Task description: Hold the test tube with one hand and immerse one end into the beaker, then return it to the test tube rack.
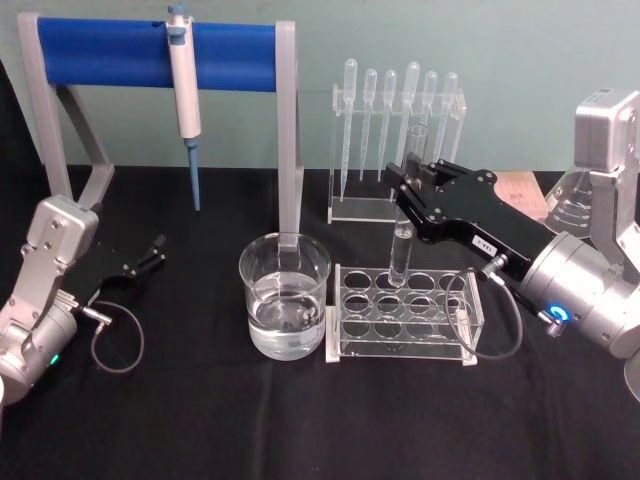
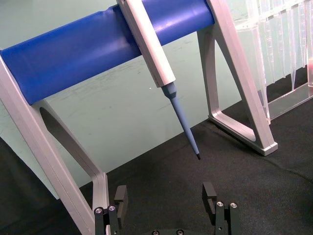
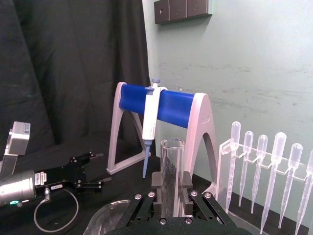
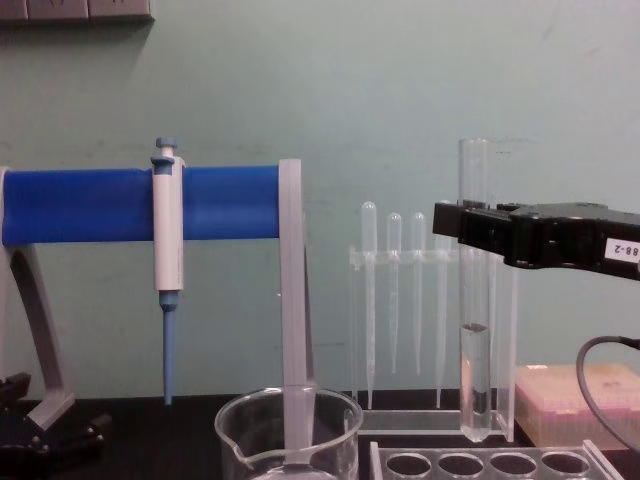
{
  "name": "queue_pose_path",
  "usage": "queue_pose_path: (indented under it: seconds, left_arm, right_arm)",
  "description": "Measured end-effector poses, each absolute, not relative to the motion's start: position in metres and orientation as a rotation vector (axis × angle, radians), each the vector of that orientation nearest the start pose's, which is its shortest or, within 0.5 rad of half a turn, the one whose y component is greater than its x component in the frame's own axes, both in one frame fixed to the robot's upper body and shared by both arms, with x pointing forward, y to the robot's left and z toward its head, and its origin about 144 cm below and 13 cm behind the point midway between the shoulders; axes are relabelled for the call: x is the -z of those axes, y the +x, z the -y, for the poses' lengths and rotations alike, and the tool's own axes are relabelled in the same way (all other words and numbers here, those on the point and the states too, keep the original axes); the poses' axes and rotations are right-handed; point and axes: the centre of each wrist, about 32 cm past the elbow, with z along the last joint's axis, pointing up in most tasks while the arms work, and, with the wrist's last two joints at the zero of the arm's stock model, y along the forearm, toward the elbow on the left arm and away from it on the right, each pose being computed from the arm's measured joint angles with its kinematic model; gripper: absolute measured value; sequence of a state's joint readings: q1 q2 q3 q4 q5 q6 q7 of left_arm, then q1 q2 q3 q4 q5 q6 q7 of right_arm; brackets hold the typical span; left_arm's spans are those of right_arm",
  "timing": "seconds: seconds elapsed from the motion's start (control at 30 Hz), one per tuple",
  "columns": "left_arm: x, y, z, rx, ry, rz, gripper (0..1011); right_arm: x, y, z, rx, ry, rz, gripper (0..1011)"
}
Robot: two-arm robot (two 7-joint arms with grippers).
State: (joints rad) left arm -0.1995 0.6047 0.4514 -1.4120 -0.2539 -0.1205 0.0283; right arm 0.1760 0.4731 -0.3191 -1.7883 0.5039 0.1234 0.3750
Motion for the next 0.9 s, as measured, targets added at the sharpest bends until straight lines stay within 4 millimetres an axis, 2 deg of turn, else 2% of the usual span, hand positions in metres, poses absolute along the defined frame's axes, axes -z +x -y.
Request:
queue_pose_path:
  seconds: [0.47, 0.67, 0.9]
  left_arm:
    - [-1.14, 0.489, -0.31, -1.248, 0.304, 0.285, 1000]
    - [-1.14, 0.489, -0.31, -1.248, 0.304, 0.285, 1000]
    - [-1.14, 0.489, -0.31, -1.248, 0.304, 0.285, 1000]
  right_arm:
    - [-1.247, 0.477, 0.24, 0.803, 0.062, 0.074, 225]
    - [-1.251, 0.482, 0.225, 0.77, 0.084, 0.076, 225]
    - [-1.263, 0.496, 0.191, 0.685, 0.111, 0.094, 225]
